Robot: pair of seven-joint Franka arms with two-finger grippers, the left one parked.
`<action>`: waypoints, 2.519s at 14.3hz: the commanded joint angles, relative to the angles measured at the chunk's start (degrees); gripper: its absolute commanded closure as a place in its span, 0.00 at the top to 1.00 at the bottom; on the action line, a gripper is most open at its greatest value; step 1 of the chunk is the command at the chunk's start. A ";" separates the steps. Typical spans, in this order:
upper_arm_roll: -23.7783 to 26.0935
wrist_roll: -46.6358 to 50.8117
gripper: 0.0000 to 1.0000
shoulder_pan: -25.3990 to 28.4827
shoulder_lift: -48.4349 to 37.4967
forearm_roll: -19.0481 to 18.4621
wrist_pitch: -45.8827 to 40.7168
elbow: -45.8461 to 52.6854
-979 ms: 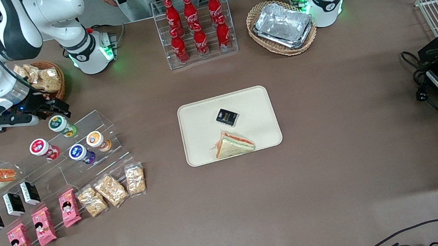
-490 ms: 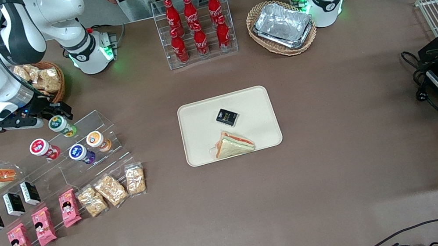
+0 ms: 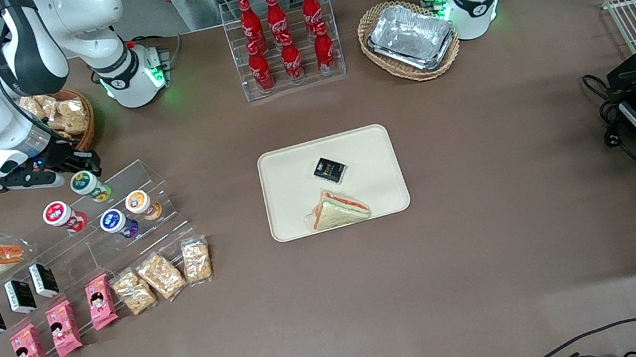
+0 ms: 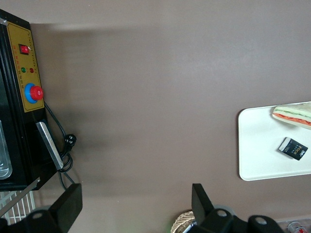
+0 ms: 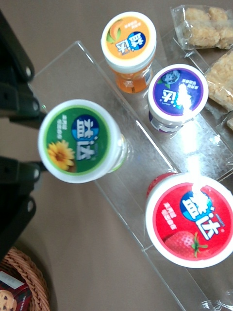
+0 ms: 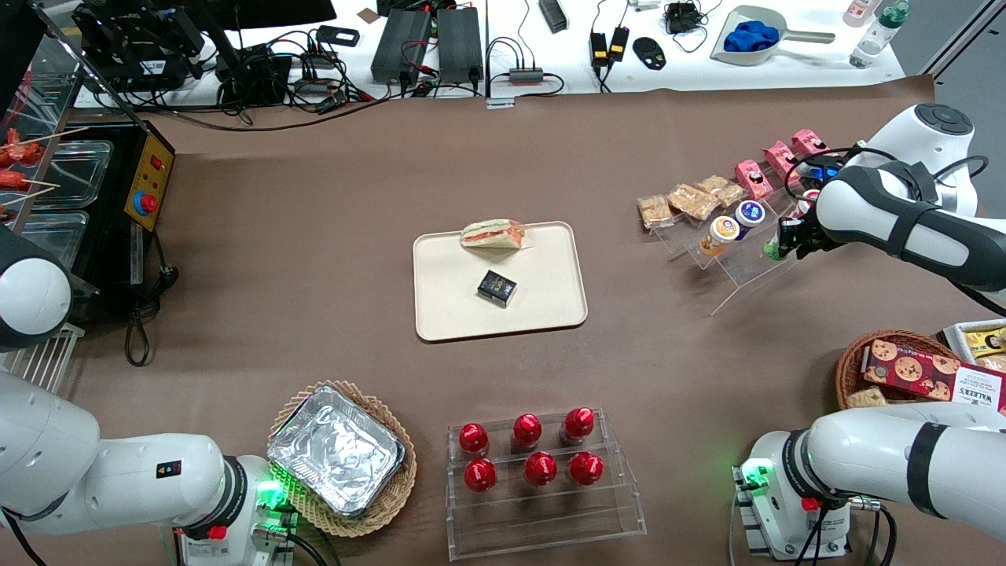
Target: Place green gum on tray
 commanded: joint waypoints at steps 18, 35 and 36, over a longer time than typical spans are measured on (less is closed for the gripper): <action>-0.88 1.26 1.00 0.43 -6.43 -1.38 -38.09 25.70; -0.79 1.17 1.00 0.79 8.25 -3.58 -8.34 16.61; -1.49 1.26 1.00 0.79 8.43 -3.49 -7.72 15.73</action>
